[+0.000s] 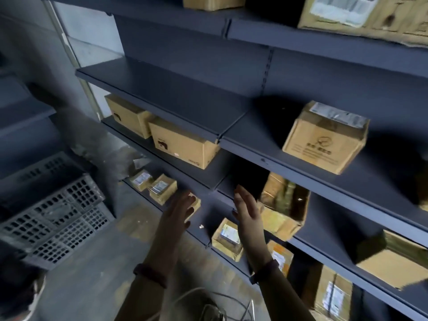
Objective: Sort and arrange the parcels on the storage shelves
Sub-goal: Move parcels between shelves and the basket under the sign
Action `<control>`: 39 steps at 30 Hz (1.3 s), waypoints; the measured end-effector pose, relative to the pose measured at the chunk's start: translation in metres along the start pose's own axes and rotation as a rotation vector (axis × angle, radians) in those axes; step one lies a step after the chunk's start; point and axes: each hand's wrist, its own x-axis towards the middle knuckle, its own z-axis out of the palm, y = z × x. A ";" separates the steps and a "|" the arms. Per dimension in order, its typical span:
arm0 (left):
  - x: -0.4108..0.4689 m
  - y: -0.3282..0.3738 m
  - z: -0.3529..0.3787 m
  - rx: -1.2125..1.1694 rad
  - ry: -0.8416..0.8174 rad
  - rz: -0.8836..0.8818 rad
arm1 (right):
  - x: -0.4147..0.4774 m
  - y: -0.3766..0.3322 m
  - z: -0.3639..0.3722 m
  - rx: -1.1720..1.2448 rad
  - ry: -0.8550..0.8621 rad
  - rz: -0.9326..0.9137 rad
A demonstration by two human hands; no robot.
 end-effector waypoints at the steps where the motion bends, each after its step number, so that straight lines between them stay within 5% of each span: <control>1: 0.014 0.002 -0.011 -0.007 -0.003 0.001 | 0.010 0.003 0.016 -0.002 0.001 -0.002; 26: 0.433 0.068 -0.244 0.134 -0.010 -0.184 | 0.303 0.067 0.344 -0.142 -0.113 0.113; 39: 0.671 0.084 -0.395 0.378 -0.062 -0.161 | 0.425 0.106 0.491 -0.263 0.132 0.242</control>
